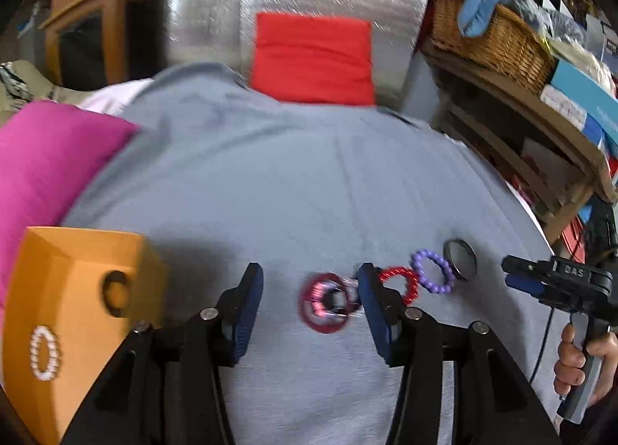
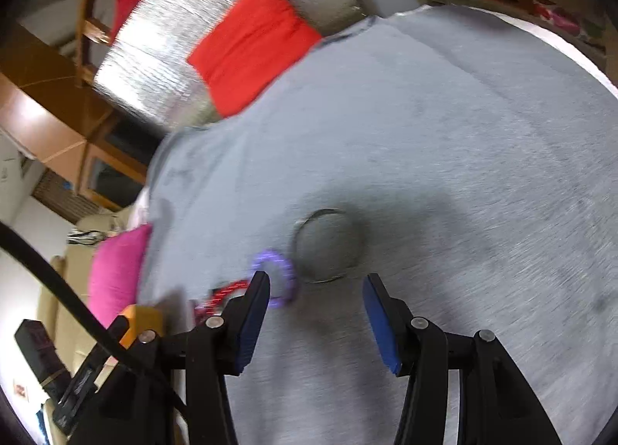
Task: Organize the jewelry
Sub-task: 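Grasp the dark red fabric band with the left tool while the right tool grasps the purple bead bracelet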
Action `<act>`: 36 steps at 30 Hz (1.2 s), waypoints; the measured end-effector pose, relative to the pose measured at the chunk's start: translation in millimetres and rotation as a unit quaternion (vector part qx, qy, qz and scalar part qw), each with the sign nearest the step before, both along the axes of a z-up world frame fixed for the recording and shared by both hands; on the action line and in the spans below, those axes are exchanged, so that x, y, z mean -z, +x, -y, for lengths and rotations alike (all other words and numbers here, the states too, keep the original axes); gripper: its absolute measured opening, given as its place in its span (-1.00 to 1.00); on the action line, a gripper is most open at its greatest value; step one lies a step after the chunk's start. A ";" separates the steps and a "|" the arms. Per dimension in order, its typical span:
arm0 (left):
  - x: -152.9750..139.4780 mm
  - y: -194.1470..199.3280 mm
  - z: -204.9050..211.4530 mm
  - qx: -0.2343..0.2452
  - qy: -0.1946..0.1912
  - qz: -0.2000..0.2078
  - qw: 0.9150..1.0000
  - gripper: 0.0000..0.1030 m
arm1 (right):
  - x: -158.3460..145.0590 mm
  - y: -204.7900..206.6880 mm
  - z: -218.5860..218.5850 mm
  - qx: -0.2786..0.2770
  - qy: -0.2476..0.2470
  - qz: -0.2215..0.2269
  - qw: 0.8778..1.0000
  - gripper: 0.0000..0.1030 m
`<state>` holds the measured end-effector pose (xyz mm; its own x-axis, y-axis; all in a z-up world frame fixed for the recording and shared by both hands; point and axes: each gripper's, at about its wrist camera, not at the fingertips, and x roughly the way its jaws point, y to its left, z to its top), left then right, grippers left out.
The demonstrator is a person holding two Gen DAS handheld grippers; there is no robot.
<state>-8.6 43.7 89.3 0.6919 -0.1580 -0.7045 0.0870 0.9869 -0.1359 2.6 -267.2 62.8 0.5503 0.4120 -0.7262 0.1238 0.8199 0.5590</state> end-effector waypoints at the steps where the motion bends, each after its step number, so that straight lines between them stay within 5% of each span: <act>1: 4.8 2.7 5.1 0.002 0.002 -0.006 1.000 0.07 | 2.7 2.8 2.2 0.001 -0.004 -0.004 1.000 -0.03; 8: 41.5 24.6 30.8 0.002 0.039 -0.046 0.998 0.07 | 15.0 17.6 -33.8 -0.057 0.021 -0.050 0.997 -0.29; 12: 52.1 29.6 32.1 0.016 0.031 -0.065 0.997 -0.42 | 28.5 24.8 -51.5 -0.040 0.023 -0.078 0.996 -0.29; 14: 59.1 30.1 35.0 0.022 0.040 -0.075 0.996 -0.47 | 34.5 30.1 -58.3 -0.026 0.024 -0.088 0.996 -0.30; 20: 65.7 33.7 30.0 0.026 0.023 -0.083 0.996 -0.47 | 33.3 36.4 -67.6 0.027 -0.035 -0.069 0.997 -0.39; 23: 66.6 35.7 28.5 0.026 0.018 -0.080 0.996 -0.47 | 28.1 35.7 -84.2 0.019 -0.101 -0.048 0.994 -0.68; 25: 66.2 36.1 27.0 0.023 0.014 -0.077 0.997 -0.70 | 27.5 35.0 -85.1 0.011 -0.124 -0.040 0.991 -0.80; 36: 34.3 18.6 5.1 0.020 -0.029 -0.046 0.998 -0.89 | 0.5 17.5 -55.9 -0.017 -0.050 0.017 0.998 -0.80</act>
